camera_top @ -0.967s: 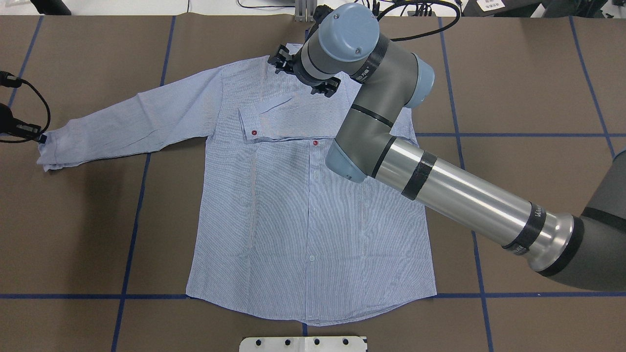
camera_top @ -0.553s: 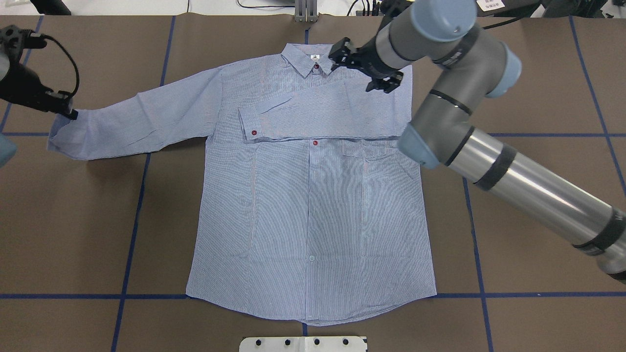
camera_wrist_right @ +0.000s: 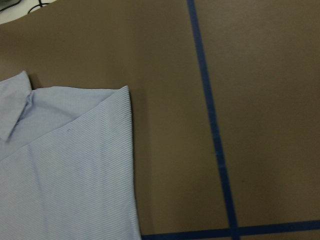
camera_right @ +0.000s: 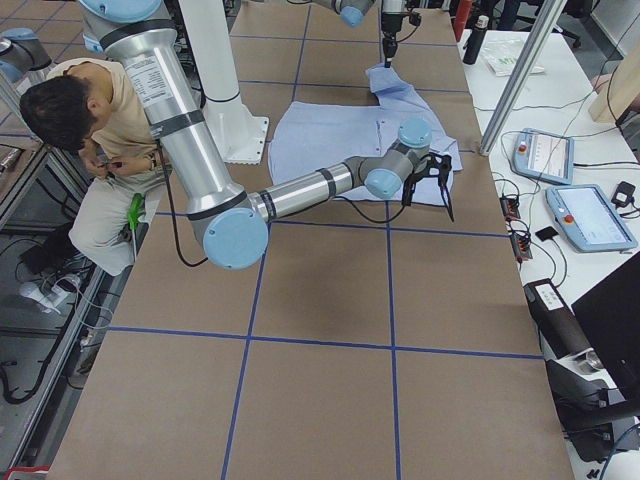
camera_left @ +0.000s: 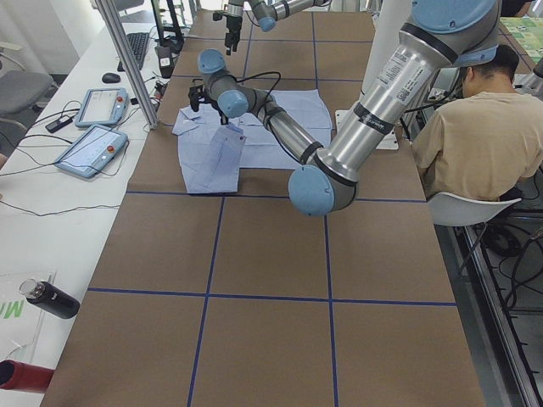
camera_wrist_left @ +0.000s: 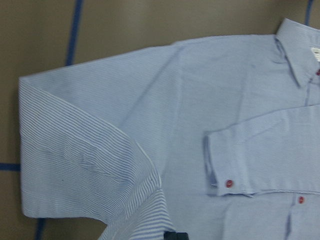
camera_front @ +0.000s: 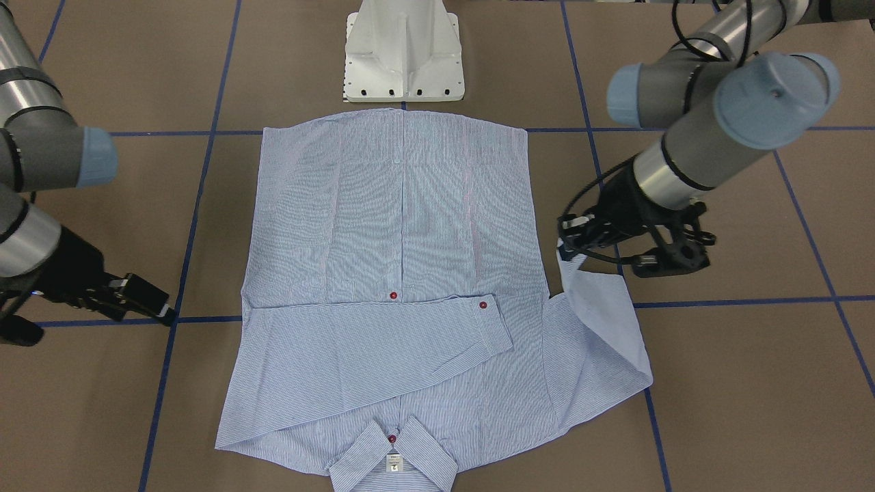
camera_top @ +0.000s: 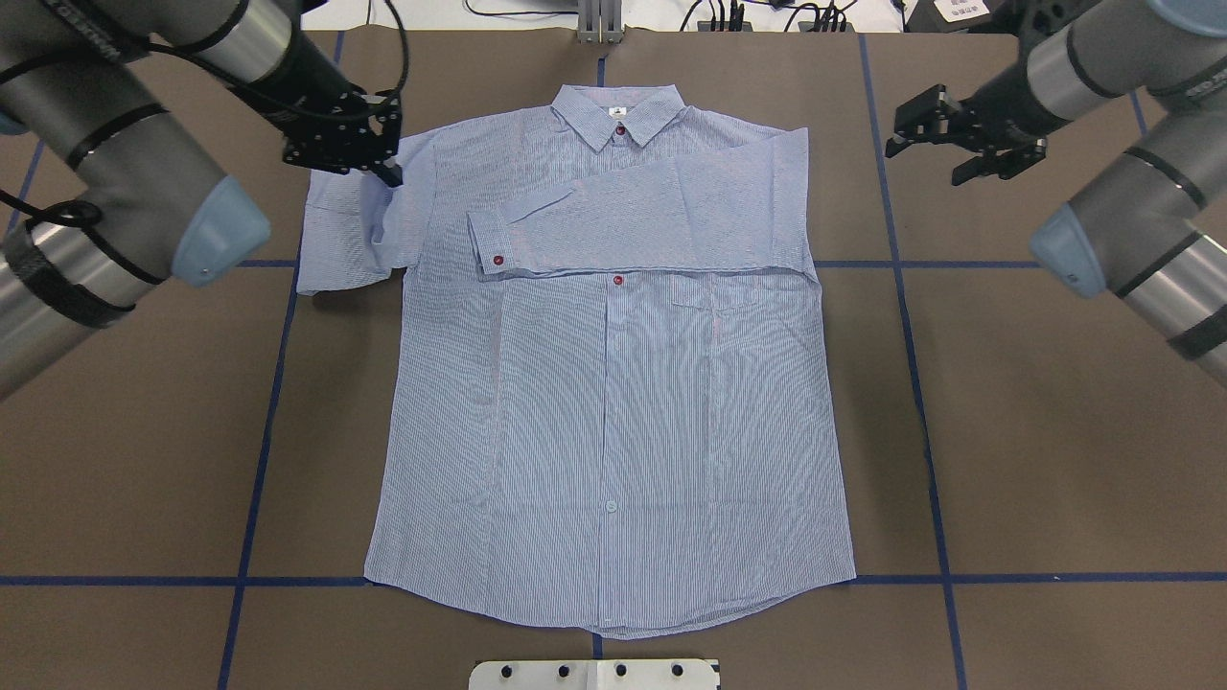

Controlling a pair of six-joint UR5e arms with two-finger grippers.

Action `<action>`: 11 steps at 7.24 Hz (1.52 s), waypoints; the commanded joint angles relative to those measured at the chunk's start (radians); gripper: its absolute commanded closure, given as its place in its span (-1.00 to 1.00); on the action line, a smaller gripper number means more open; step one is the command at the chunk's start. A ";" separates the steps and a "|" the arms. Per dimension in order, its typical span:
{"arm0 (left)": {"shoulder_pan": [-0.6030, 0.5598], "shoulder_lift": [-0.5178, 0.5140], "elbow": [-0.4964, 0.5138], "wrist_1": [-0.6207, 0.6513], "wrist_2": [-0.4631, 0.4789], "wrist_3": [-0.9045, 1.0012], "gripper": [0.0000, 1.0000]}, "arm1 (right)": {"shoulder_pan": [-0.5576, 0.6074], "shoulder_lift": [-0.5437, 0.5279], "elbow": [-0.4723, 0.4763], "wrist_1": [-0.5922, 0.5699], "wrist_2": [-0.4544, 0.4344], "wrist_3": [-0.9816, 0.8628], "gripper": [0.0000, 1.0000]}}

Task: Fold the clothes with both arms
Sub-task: 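Carry the cuff toward the collar with the left gripper while the right arm withdraws, then lay the sleeve across the chest with the left gripper and release it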

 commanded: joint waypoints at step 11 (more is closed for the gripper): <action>0.246 -0.484 0.623 -0.479 0.310 -0.481 1.00 | 0.084 -0.215 -0.017 0.028 0.017 -0.263 -0.99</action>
